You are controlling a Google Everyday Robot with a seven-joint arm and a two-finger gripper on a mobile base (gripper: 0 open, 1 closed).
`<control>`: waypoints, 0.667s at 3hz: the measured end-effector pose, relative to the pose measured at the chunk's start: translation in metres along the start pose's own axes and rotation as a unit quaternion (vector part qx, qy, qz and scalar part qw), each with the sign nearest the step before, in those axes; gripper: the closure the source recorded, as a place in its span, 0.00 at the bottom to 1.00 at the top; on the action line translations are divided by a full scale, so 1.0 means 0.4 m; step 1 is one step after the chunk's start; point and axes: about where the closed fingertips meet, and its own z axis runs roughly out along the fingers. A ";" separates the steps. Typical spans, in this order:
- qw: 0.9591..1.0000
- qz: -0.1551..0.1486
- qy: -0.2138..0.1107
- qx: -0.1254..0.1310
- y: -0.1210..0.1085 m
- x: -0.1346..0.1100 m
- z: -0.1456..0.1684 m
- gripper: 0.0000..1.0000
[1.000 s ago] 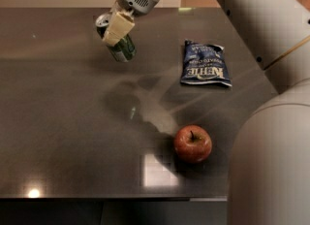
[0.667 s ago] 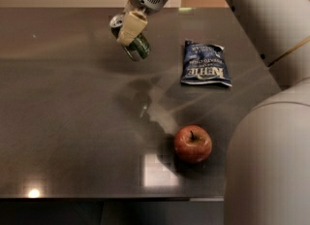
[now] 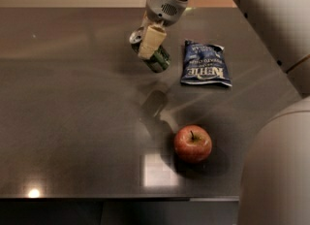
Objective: Knock green can over
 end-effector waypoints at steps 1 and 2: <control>0.999 -0.012 0.031 -0.013 0.041 0.048 0.002 0.82; 0.997 -0.028 0.061 -0.025 0.074 0.084 0.006 0.58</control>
Offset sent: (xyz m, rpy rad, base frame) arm -0.0489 -0.0535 -0.0290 -0.2296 0.0485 0.1007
